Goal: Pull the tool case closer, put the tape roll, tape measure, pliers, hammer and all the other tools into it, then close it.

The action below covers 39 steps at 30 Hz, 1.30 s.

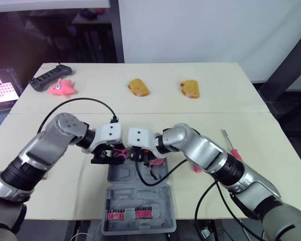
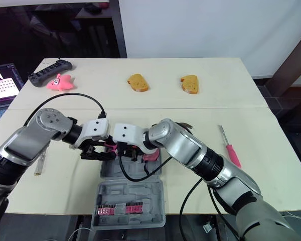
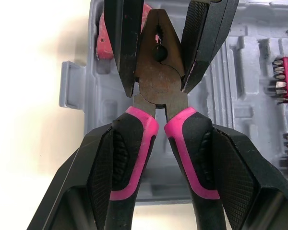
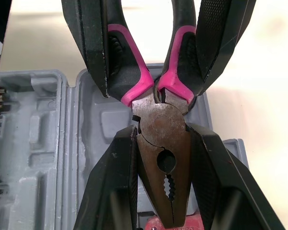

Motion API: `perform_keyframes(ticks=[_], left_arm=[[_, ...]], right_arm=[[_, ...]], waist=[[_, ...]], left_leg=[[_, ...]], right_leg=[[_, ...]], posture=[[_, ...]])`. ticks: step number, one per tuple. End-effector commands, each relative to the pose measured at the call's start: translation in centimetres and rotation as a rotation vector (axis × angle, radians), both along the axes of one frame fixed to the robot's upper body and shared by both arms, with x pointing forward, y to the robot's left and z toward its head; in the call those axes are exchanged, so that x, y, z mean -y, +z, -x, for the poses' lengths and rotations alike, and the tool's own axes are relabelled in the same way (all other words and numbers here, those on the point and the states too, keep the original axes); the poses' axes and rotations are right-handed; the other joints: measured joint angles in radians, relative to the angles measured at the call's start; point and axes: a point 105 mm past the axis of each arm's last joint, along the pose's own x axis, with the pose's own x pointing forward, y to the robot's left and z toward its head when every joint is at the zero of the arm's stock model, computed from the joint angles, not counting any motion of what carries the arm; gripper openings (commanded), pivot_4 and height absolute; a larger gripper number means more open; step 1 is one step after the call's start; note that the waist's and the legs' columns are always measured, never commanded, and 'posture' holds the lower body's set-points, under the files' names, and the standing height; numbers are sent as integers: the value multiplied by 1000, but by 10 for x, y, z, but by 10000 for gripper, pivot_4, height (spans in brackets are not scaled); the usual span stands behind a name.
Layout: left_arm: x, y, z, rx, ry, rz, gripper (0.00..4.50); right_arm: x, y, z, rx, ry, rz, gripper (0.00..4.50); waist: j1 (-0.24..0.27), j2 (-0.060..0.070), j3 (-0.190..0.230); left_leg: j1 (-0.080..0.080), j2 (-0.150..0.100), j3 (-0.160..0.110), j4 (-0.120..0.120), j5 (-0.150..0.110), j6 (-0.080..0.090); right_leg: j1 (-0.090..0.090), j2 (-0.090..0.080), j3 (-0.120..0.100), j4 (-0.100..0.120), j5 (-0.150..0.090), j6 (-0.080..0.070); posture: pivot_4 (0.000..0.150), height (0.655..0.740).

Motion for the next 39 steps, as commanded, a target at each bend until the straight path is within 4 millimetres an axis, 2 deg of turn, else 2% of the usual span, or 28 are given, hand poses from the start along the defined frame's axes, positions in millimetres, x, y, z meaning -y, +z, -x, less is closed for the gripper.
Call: perform_keyframes(ticks=[1,2,8,11,14,16,20,23,30,39], left_arm=[[-1,11,-4,55,-7,35,43362],[-1,12,-5,59,-2,43,45000],[-10,30,-13,70,70,118,45000],[-30,44,-11,43,129,188,45000],[-52,52,-1,10,169,265,45000],[-67,56,6,48,181,341,45000],[-103,40,24,96,243,380,45000],[-120,27,43,84,222,405,45000],[-123,6,64,64,165,453,45000],[-117,5,64,108,157,501,45000]], right_arm=[[-1,11,-3,32,-4,-43,9725],[-1,11,-3,31,-6,-42,9725],[3,8,-5,31,-19,-37,9725],[7,11,-4,38,-24,-38,9725],[13,13,0,51,-27,-29,9725],[19,14,2,62,-33,-4,9725],[32,15,6,102,-41,79,9725],[35,17,9,112,-35,121,9725],[36,11,18,90,27,201,9725],[29,6,25,64,77,245,9725]], waist=[[0,0,0],[0,0,0],[-1,0,0],[-3,0,0],[-7,0,0],[-8,0,0],[-6,1,0],[-2,1,0],[1,1,0],[0,1,0]], left_leg=[[0,0,0,0,0,0],[0,0,0,0,0,0],[0,0,0,0,0,0],[0,0,0,0,0,0],[0,0,0,0,0,0],[0,0,0,0,0,0],[1,0,0,0,0,0],[0,1,0,0,0,0],[0,0,1,0,1,-1],[0,1,1,0,1,-1]], right_leg=[[0,0,0,0,0,0],[0,0,0,0,0,0],[0,0,0,1,0,0],[0,0,0,2,0,0],[-1,0,0,3,0,0],[-2,0,-1,3,0,0],[-2,0,-1,4,0,0],[-3,0,-1,4,-1,-1],[-2,-1,-2,4,-1,-1],[-3,-1,-2,5,-1,-1]], posture=[[1500,7400],[1500,7400],[1500,7400],[1500,7400],[1500,7400],[1500,7400],[1500,7400],[1500,7400],[1500,7400],[1500,7400]])
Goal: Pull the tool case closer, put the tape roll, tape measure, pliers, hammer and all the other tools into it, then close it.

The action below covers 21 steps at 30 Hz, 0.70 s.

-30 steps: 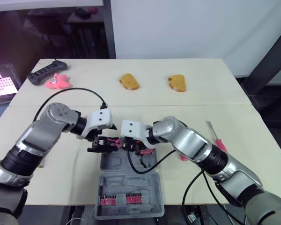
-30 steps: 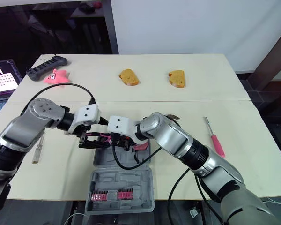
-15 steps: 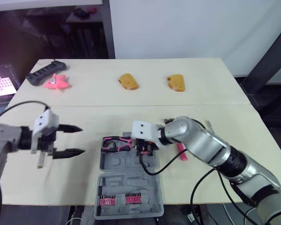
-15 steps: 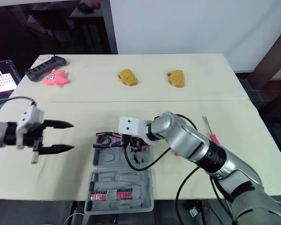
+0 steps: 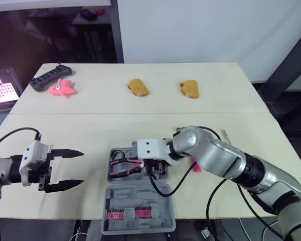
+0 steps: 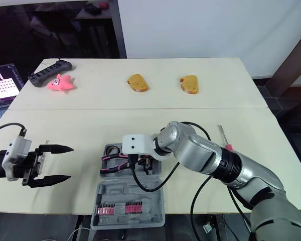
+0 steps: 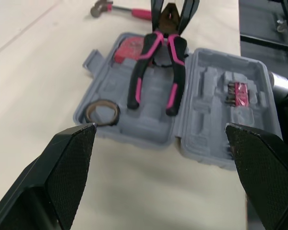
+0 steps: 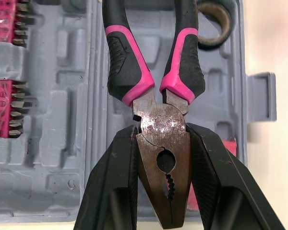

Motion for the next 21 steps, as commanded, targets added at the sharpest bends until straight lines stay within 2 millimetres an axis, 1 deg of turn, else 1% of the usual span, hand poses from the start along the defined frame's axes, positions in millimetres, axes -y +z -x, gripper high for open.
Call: perform_keyframes(ticks=[1,11,21], left_arm=[[1,11,-1,59,-4,19,45000],[2,9,-1,53,-11,23,45000],[3,9,-2,57,-9,17,45000]], right_arm=[[-7,7,3,28,36,5,9725],[-14,0,-3,29,19,31,9725],[-10,-8,-8,22,-29,56,9725]], waist=[[0,0,0],[-1,0,0],[-1,0,0]], left_leg=[[0,0,0,0,0,0],[0,0,0,0,0,0],[0,0,0,0,0,0]], right_leg=[[0,0,0,0,0,0],[0,0,0,0,0,0],[0,0,0,0,0,0]], posture=[[1500,7400],[1500,7400],[1500,7400]])
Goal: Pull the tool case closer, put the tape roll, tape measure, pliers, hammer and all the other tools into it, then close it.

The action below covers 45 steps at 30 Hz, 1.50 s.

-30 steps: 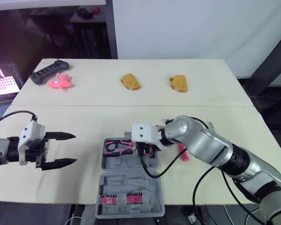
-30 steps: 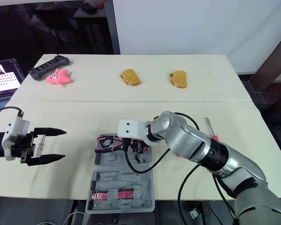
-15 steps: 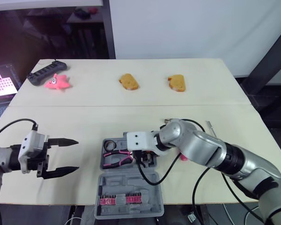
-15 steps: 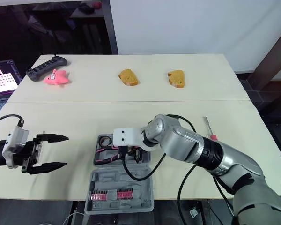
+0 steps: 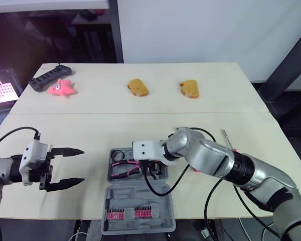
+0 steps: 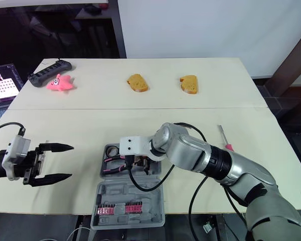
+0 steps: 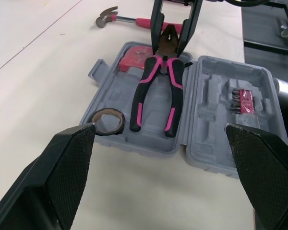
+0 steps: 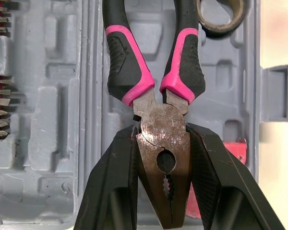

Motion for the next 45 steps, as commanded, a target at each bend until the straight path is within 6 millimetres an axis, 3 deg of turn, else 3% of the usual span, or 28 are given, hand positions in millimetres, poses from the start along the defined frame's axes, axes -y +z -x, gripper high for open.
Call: perform_keyframes(ticks=[1,17,29,36,43,45], left_arm=[[2,7,-1,36,-11,-3,45000],[6,10,-9,49,8,15,45000],[4,9,-11,49,18,12,45000],[5,9,-11,49,23,15,45000],[3,9,-15,48,31,15,45000],[3,9,-16,49,32,15,45000]], right_arm=[[-4,5,0,33,9,-7,9725],[-14,-13,-4,25,-19,13,9725],[-10,-23,-8,33,-47,30,9725],[-17,-14,-13,27,-76,-47,44710],[-31,8,-9,-32,-58,-195,44710],[-36,8,-4,-51,-39,-215,39280]], waist=[[0,0,0],[-1,0,0],[-2,0,0],[-2,0,0],[-1,0,0],[-1,0,0]], left_leg=[[0,0,0,0,0,0],[0,0,0,0,0,0],[0,0,0,0,0,0],[0,0,0,0,0,0],[0,0,0,0,0,0],[0,0,0,0,0,0]], right_leg=[[0,0,0,0,0,0],[0,0,0,0,0,0],[0,0,0,0,0,0],[0,0,0,0,0,0],[0,0,0,0,0,0],[0,0,0,0,0,0]], posture=[[1500,7400],[1500,7400],[1500,7400],[1500,7400],[1500,7400],[1500,7400]])
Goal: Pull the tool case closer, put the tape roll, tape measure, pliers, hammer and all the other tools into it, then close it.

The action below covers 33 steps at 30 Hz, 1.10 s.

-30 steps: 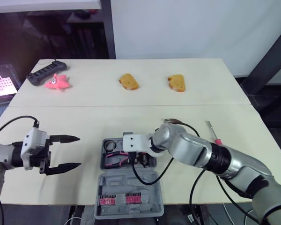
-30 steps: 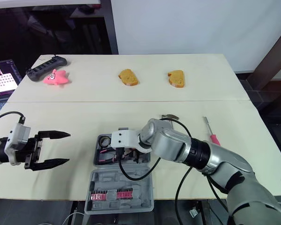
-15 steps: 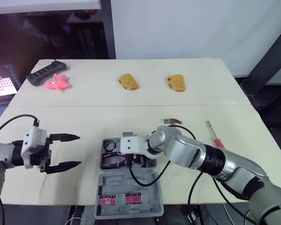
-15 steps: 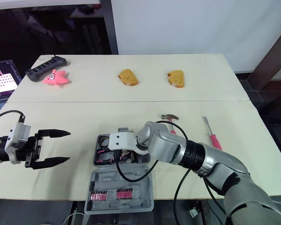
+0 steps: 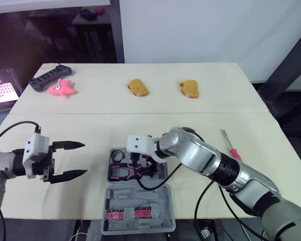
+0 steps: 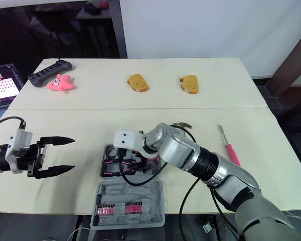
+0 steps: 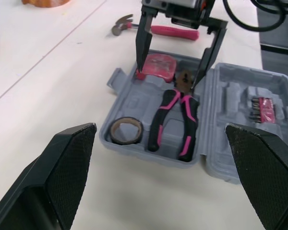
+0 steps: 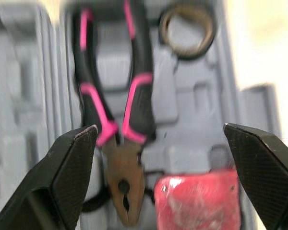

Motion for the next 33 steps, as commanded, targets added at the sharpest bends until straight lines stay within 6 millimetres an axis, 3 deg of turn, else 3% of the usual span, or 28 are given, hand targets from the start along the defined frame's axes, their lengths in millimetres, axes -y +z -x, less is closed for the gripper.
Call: perform_keyframes(ticks=[1,8,18,27,31,33], left_arm=[[1,1,-1,3,-7,1,45000],[1,1,-1,1,-3,2,45000],[1,1,1,-1,6,2,45000],[1,1,-2,2,13,1,45000],[1,2,-3,3,14,2,45000],[1,2,-4,6,16,3,45000]], right_arm=[[-12,8,10,-15,50,-70,36507],[-19,-7,12,-35,36,-89,875],[-7,-28,-4,-20,-43,-42,318],[5,-57,3,-68,-57,38,318],[4,-55,1,-48,-58,25,318],[-11,-31,3,-18,5,-103,318]], waist=[[0,0,0],[-1,0,0],[-2,0,0],[-1,0,-1],[-1,0,-1],[0,0,-1]], left_leg=[[0,0,0,0,0,0],[0,0,0,0,0,0],[0,0,0,0,0,0],[1,0,0,0,0,0],[1,0,0,0,0,0],[1,0,0,0,0,0]], right_leg=[[0,0,0,0,0,0],[0,0,0,0,0,0],[0,0,0,0,0,0],[1,0,0,0,0,0],[1,0,0,0,0,0],[1,0,0,0,0,0]], posture=[[1500,7400],[1500,7400],[1500,7400],[1500,7400],[1500,7400],[1500,7400]])
